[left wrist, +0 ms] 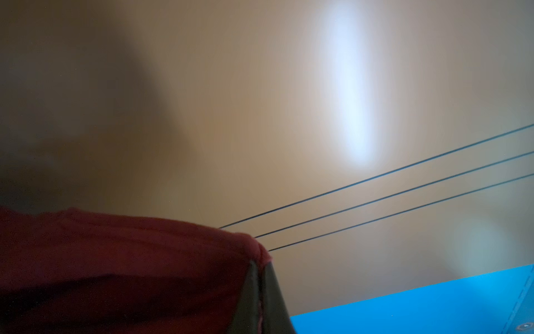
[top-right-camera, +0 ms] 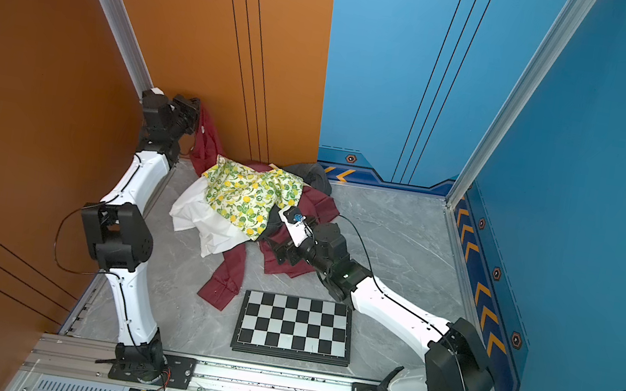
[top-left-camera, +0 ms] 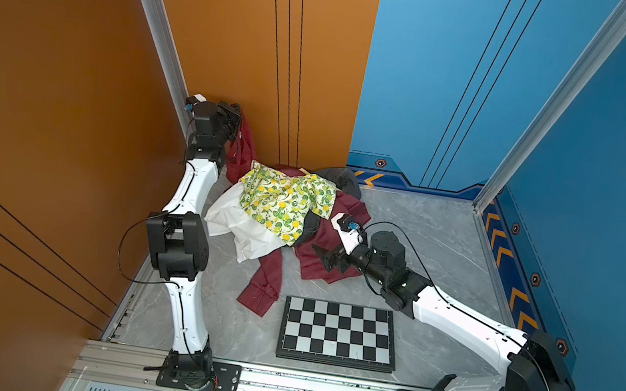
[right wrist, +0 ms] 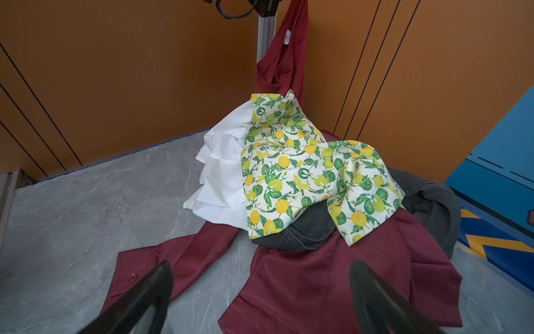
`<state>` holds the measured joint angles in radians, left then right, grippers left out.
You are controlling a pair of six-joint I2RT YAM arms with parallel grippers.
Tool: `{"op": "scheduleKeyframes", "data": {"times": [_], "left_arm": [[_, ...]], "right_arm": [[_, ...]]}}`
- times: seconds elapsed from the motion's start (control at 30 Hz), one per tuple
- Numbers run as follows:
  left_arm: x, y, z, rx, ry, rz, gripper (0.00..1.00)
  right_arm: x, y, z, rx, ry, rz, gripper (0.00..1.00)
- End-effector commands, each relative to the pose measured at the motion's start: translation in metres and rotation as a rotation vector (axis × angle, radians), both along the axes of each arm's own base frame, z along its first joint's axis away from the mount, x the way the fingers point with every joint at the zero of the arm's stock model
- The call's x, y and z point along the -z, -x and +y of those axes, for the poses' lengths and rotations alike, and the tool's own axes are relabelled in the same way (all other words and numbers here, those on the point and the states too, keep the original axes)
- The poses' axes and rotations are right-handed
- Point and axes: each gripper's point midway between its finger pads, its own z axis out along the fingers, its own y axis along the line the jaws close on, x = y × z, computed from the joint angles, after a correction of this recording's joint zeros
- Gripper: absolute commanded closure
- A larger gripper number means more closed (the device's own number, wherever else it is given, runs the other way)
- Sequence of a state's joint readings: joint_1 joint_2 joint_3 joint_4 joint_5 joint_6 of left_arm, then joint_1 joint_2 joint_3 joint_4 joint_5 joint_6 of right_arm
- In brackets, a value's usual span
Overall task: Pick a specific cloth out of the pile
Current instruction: 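Lift the red t-shirt up with the left gripper while the right gripper reaches toward it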
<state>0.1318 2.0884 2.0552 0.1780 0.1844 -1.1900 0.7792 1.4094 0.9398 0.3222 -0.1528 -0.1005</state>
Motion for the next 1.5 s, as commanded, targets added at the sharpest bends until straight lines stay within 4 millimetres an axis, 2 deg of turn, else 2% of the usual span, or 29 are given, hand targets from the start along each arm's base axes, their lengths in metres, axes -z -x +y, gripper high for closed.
{"op": "scheduleKeyframes", "data": {"times": [0.0,0.2,0.47,0.7,0.8,0.93,1.07,1.23,1.4,1.47], "left_arm": [[-0.064,0.023,-0.011,0.011,-0.089,-0.089,1.0],[-0.111,0.035,-0.025,0.044,-0.146,-0.131,1.0],[-0.173,0.067,-0.024,0.032,-0.172,-0.234,1.0],[-0.211,0.097,-0.036,0.065,-0.167,-0.323,1.0],[-0.223,0.109,-0.045,0.096,-0.166,-0.349,1.0],[-0.238,0.129,-0.055,0.122,-0.178,-0.373,1.0],[-0.246,0.147,-0.062,0.146,-0.183,-0.377,1.0],[-0.245,0.164,-0.077,0.178,-0.2,-0.36,1.0],[-0.235,0.178,-0.095,0.231,-0.206,-0.326,1.0],[-0.229,0.183,-0.102,0.253,-0.206,-0.309,1.0]], "right_arm": [[-0.007,-0.002,0.004,-0.004,-0.01,-0.002,0.04],[-0.016,-0.01,0.021,-0.034,-0.024,-0.017,0.05],[-0.047,-0.039,0.062,-0.079,-0.078,-0.061,0.04],[-0.07,-0.075,0.122,-0.126,-0.163,-0.082,0.03],[-0.067,-0.087,0.152,-0.148,-0.178,-0.085,0.02],[-0.058,-0.105,0.186,-0.141,-0.208,-0.089,0.0],[-0.048,-0.126,0.205,-0.088,-0.245,-0.099,0.0],[-0.025,-0.155,0.224,-0.026,-0.303,-0.085,0.0],[-0.022,-0.185,0.229,0.053,-0.365,-0.128,0.0],[-0.031,-0.193,0.225,0.073,-0.42,-0.15,0.07]]}}
